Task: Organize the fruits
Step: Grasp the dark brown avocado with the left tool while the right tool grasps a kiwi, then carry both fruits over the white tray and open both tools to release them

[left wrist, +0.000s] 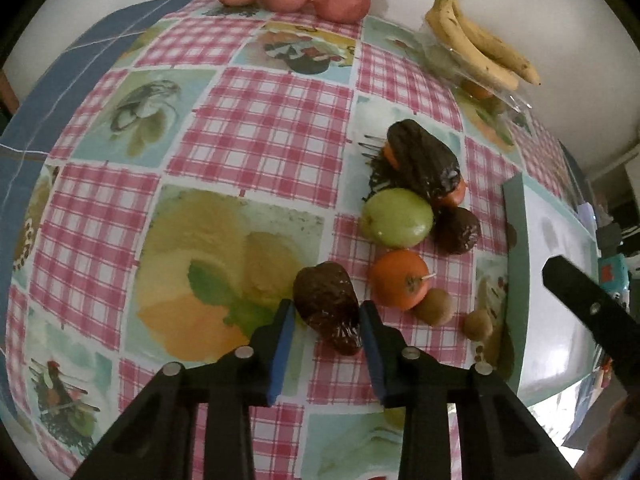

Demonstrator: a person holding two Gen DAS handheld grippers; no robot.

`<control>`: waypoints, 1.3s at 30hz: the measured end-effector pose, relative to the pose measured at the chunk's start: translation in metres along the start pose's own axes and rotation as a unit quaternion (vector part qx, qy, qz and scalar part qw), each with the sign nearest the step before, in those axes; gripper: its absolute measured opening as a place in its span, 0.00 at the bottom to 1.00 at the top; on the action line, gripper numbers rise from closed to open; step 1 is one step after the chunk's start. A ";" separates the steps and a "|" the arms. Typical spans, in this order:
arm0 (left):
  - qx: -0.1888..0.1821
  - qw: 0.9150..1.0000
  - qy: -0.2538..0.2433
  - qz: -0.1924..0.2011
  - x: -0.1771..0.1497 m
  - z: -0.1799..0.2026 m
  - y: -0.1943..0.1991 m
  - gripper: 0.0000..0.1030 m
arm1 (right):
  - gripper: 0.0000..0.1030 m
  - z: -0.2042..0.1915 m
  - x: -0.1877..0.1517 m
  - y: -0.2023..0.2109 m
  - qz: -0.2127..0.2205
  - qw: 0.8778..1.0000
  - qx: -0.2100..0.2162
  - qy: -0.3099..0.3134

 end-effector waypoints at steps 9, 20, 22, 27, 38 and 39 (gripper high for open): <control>0.025 0.999 0.021 0.004 0.012 -0.033 0.002 0.34 | 0.52 -0.014 -0.022 -0.021 -0.046 0.999 0.016 0.017; 0.040 0.999 0.017 -0.004 0.009 -0.040 -0.004 0.35 | 0.44 -0.007 -0.047 -0.041 -0.093 0.995 -0.001 0.026; 0.045 0.999 0.012 -0.004 0.011 -0.040 -0.007 0.35 | 0.44 -0.005 -0.051 -0.045 -0.101 0.994 -0.007 0.029; 0.054 0.999 0.001 -0.004 0.010 -0.038 -0.007 0.35 | 0.39 -0.002 -0.061 -0.056 -0.115 0.992 -0.018 0.042; 0.056 0.998 -0.012 -0.002 0.012 -0.035 -0.010 0.34 | 0.27 -0.010 -0.067 -0.057 -0.107 0.988 -0.047 0.098; 0.052 0.999 -0.009 -0.002 0.013 -0.035 -0.010 0.33 | 0.26 -0.010 -0.067 -0.058 -0.107 0.989 -0.043 0.095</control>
Point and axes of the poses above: each gripper's, at about its wrist camera, not at the fingertips, and y roughly against the way its jaws point, z to its right, x to its top, the point moved 9 cm from there along -y, roughly the way its jaws point, and after that the axes turned 9 degrees about z, right-handed, at the moved point
